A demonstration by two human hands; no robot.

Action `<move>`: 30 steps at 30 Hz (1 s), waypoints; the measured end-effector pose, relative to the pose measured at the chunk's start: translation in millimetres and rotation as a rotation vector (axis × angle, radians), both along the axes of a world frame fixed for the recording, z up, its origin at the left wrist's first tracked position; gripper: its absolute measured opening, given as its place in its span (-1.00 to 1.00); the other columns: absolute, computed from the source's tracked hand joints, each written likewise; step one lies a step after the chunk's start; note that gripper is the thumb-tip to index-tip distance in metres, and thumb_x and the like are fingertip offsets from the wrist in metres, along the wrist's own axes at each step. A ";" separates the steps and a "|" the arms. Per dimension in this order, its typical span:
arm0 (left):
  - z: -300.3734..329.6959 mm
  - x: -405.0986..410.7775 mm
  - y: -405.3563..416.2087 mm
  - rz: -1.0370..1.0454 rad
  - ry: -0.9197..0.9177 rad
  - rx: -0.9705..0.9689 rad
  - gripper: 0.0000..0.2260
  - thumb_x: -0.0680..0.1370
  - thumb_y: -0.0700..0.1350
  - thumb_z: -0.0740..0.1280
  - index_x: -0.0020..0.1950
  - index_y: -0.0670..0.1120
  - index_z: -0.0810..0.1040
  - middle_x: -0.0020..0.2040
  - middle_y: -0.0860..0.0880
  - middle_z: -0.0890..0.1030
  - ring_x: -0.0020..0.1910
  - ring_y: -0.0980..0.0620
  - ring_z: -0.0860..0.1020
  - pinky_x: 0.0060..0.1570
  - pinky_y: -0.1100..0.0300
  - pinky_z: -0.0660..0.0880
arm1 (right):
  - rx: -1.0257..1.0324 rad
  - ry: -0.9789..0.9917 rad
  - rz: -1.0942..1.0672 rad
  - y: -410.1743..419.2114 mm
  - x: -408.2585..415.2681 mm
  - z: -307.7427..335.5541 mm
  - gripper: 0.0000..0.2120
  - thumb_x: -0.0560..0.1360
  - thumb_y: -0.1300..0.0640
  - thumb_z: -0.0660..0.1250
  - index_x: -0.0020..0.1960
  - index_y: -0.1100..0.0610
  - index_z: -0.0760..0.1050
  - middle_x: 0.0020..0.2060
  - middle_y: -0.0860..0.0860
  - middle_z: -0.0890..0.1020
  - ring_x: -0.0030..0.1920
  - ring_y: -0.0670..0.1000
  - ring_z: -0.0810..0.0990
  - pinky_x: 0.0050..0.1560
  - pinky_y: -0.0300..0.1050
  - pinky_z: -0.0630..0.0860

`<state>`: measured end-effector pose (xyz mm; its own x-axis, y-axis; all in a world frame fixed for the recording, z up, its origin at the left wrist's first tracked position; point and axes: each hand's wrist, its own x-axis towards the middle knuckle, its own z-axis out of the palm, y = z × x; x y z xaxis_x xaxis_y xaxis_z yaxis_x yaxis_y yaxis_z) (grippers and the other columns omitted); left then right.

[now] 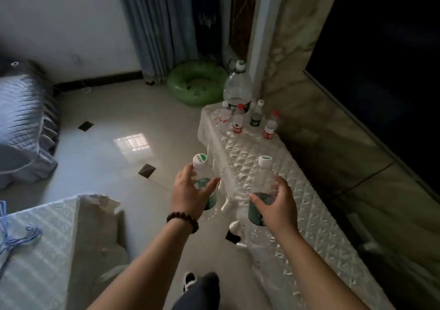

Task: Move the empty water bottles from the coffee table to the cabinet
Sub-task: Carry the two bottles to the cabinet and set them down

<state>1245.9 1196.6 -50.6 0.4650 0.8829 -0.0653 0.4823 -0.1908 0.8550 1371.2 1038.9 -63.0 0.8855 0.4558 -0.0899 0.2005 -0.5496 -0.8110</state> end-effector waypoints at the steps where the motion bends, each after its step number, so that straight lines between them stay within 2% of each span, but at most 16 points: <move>1: -3.2 10.1 5.0 -0.009 0.002 -0.010 -0.42 0.32 0.14 0.49 0.24 -0.05 0.44 0.09 0.02 0.51 0.05 0.03 0.52 0.03 0.00 0.57 | -0.006 0.012 -0.013 2.1 7.3 -2.7 -0.21 0.33 -0.05 0.53 0.44 0.03 0.22 0.32 0.05 0.43 0.28 0.04 0.45 0.20 -0.11 0.42; 5: -17.8 54.3 31.1 -0.059 0.031 -0.043 -0.40 0.32 0.13 0.49 0.27 -0.08 0.44 0.13 -0.01 0.52 0.06 0.04 0.52 0.03 0.06 0.56 | -0.028 0.019 -0.056 17.8 41.2 -14.6 -0.22 0.34 -0.03 0.52 0.44 0.07 0.23 0.32 0.07 0.44 0.28 0.05 0.45 0.19 -0.13 0.41; 14: -45.3 161.0 131.6 -0.221 0.124 -0.069 -0.36 0.27 0.27 0.44 0.24 -0.05 0.45 0.13 -0.01 0.57 0.05 0.01 0.55 0.03 -0.02 0.58 | -0.087 0.062 -0.201 105.2 122.9 -36.2 -0.28 0.37 -0.02 0.50 0.42 0.04 0.24 0.34 0.05 0.42 0.29 0.06 0.43 0.11 -0.18 0.35; 19: -60.0 211.7 176.8 -0.297 0.209 -0.076 -0.39 0.32 0.23 0.46 0.25 -0.05 0.45 0.13 -0.03 0.59 0.07 -0.02 0.56 0.05 -0.02 0.57 | -0.057 0.130 -0.264 151.8 165.7 -50.7 -0.23 0.34 -0.03 0.51 0.43 0.04 0.22 0.35 0.06 0.42 0.30 0.08 0.44 0.21 -0.08 0.41; 23: -78.2 245.4 194.4 -0.300 0.217 -0.117 -0.37 0.33 0.13 0.51 0.30 -0.05 0.37 0.17 -0.07 0.57 0.10 -0.09 0.56 0.07 -0.04 0.55 | -0.048 0.163 -0.262 175.1 199.5 -65.7 -0.23 0.34 -0.03 0.52 0.43 0.04 0.23 0.36 0.07 0.43 0.32 0.06 0.43 0.22 -0.10 0.40; 25: -92.5 261.5 200.3 -0.307 0.228 -0.134 -0.40 0.33 0.10 0.52 0.23 -0.04 0.34 0.14 -0.09 0.57 0.07 -0.12 0.56 0.03 -0.03 0.55 | -0.053 0.153 -0.255 183.5 218.3 -77.5 -0.25 0.35 -0.01 0.51 0.43 0.05 0.23 0.36 0.07 0.43 0.34 0.06 0.42 0.23 -0.12 0.36; 30: -140.5 298.3 212.1 -0.320 0.243 -0.165 -0.44 0.32 0.09 0.53 0.22 0.07 0.37 0.15 -0.01 0.53 0.04 -0.05 0.55 0.02 -0.06 0.57 | -0.071 0.168 -0.233 205.8 269.0 -119.4 -0.25 0.38 0.09 0.50 0.46 0.07 0.19 0.41 0.05 0.38 0.39 0.05 0.36 0.29 -0.18 0.31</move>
<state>1544.1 1408.7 -191.1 0.6670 0.6654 -0.3352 0.6125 -0.2334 0.7552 1640.2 1244.7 -182.3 0.9356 0.2292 -0.2686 -0.0718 -0.6214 -0.7802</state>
